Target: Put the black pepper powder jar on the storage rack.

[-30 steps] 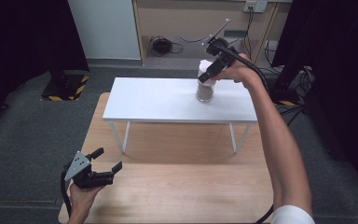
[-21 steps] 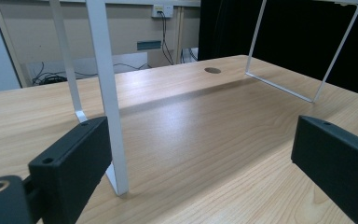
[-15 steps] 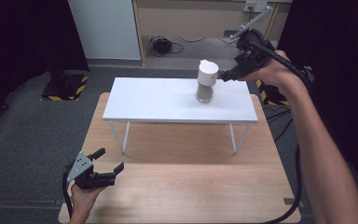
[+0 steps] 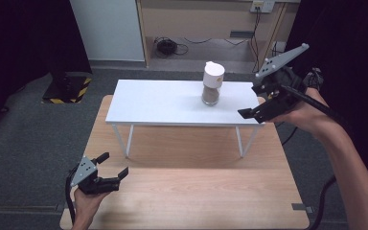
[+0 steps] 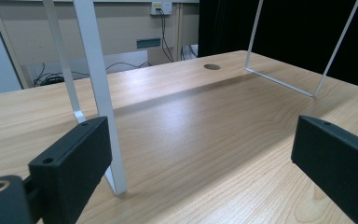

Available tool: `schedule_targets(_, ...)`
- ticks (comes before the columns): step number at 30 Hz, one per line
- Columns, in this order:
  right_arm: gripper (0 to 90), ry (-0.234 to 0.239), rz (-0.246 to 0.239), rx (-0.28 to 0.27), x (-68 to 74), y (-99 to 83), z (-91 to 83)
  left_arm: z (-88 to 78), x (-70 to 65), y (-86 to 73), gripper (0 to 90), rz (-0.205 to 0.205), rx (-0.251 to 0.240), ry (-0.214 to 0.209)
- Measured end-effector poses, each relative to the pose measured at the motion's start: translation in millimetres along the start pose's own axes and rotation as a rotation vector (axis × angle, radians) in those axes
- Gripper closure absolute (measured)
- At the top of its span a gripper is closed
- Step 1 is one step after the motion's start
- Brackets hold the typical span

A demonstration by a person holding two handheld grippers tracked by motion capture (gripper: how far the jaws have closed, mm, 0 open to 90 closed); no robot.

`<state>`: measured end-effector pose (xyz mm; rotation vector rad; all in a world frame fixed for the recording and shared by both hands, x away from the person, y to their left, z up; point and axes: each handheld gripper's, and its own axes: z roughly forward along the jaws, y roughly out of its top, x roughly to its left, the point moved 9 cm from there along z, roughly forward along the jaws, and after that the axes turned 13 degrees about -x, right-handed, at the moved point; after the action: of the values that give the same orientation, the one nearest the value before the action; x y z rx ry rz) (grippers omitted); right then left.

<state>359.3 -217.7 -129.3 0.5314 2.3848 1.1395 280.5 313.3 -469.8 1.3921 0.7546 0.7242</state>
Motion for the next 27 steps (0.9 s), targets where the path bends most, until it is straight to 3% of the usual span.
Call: schedule_targets(27,17.7,0.014,0.025,0.018,-4.4,-8.7,8.8,2.9,0.2,-0.9,4.3,-0.005,0.006,-0.006)
